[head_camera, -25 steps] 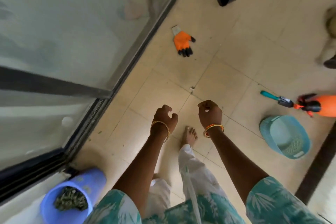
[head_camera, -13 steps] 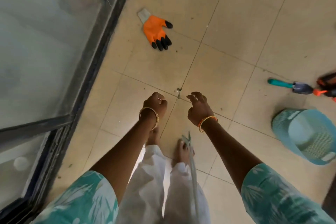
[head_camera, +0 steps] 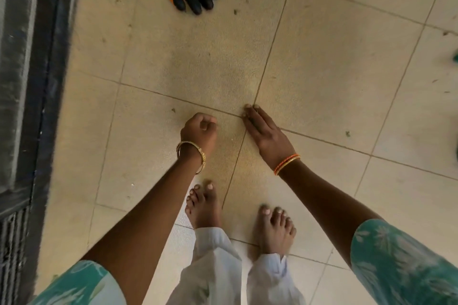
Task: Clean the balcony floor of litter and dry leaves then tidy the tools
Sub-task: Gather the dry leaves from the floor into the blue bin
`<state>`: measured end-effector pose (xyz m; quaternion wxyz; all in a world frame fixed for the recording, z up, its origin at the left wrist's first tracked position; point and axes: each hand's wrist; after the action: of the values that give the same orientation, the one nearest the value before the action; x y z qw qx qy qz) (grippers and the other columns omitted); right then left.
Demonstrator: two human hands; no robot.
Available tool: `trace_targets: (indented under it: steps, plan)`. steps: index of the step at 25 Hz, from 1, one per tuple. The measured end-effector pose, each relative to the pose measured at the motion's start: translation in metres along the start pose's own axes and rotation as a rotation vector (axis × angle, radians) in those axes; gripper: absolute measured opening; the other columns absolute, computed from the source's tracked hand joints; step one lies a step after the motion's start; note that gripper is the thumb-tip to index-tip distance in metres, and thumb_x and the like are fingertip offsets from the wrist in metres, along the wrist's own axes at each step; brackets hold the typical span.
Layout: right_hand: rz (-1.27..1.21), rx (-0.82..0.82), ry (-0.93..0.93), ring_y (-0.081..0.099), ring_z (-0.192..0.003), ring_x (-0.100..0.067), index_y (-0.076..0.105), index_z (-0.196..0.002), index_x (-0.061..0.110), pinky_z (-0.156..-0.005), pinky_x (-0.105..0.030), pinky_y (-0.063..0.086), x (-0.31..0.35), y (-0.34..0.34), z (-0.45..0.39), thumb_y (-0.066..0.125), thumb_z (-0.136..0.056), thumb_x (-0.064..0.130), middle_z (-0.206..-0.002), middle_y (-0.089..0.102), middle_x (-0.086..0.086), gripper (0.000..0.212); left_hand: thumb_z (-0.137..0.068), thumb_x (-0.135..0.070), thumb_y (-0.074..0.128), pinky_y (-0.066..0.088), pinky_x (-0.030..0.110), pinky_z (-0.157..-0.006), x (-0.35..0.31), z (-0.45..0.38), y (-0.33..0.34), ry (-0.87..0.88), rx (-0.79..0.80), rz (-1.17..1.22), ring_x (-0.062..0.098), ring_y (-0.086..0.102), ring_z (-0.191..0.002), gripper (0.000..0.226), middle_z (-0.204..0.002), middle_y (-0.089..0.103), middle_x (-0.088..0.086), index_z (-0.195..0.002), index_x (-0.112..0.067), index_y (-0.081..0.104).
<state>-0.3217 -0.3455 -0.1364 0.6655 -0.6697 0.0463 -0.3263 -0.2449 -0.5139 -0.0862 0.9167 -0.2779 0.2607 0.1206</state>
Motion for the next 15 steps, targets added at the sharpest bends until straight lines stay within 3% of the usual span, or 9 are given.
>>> trace_targets:
  steps: [3,6,9,11,13,15]
  plan:
    - [0.018,-0.043,-0.043,0.056,-0.099,-0.034,0.064,-0.111,-0.006,-0.070,-0.036,0.058,-0.007,-0.009,-0.007,0.063,-0.078,-0.004,-0.114,0.062,-0.023,0.033,-0.088,-0.010,0.056,0.057,0.039,-0.079,-0.013,-0.001,0.002,-0.020,0.041,0.067,0.025,0.067,-0.087,0.018,-0.091,0.069,0.011,-0.076,-0.022,0.061]
    - [0.044,0.000,-0.027,0.060,-0.071,-0.029,0.069,-0.084,-0.005,-0.045,-0.028,0.053,-0.006,-0.019,-0.026,0.082,-0.061,-0.004,-0.085,0.064,-0.018,0.026,-0.093,-0.007,0.050,0.049,0.012,-0.054,-0.028,0.002,0.002,-0.085,0.091,0.093,0.012,0.063,-0.073,0.012,-0.091,0.068,0.008,-0.093,-0.009,0.062]
    - [0.043,0.126,0.046,0.061,-0.069,-0.032,0.068,-0.079,-0.006,-0.046,-0.030,0.054,0.004,-0.023,-0.032,0.081,-0.059,-0.007,-0.081,0.061,-0.020,0.024,-0.095,-0.007,0.049,0.043,0.007,-0.043,-0.037,0.003,-0.003,-0.198,0.132,0.138,0.011,0.060,-0.071,0.018,-0.096,0.067,0.010,-0.106,0.000,0.061]
    - [-0.054,0.163,0.202,0.061,-0.078,-0.037,0.067,-0.087,-0.008,-0.058,-0.036,0.054,0.006,-0.029,-0.034,0.070,-0.072,-0.008,-0.086,0.060,-0.023,0.015,-0.095,-0.010,0.050,0.044,0.010,-0.043,-0.044,0.006,-0.010,-0.257,0.160,0.167,0.010,0.059,-0.068,0.016,-0.093,0.066,0.009,-0.106,-0.001,0.059]
    - [-0.240,0.131,0.418,0.060,-0.082,-0.038,0.068,-0.089,-0.007,-0.069,-0.038,0.052,0.008,-0.044,-0.035,0.061,-0.081,-0.006,-0.089,0.061,-0.024,0.011,-0.096,-0.011,0.049,0.046,0.017,-0.049,-0.052,0.014,-0.016,-0.308,0.191,0.193,0.011,0.057,-0.066,0.011,-0.087,0.064,0.006,-0.096,-0.006,0.059]
    - [-0.407,0.023,0.556,0.062,-0.077,-0.033,0.070,-0.087,-0.004,-0.070,-0.036,0.052,0.021,-0.071,-0.030,0.061,-0.080,-0.004,-0.088,0.064,-0.021,0.011,-0.097,-0.011,0.045,0.043,0.022,-0.056,-0.063,0.030,-0.020,-0.367,0.233,0.235,0.014,0.054,-0.065,0.015,-0.080,0.060,0.005,-0.091,-0.009,0.058]
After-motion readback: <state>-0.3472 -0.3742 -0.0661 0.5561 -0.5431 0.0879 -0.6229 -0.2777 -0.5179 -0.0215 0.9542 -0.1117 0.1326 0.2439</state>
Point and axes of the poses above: each hand's wrist, its own z-axis away from the middle knuckle, its own y-axis out of the palm, x = y × z
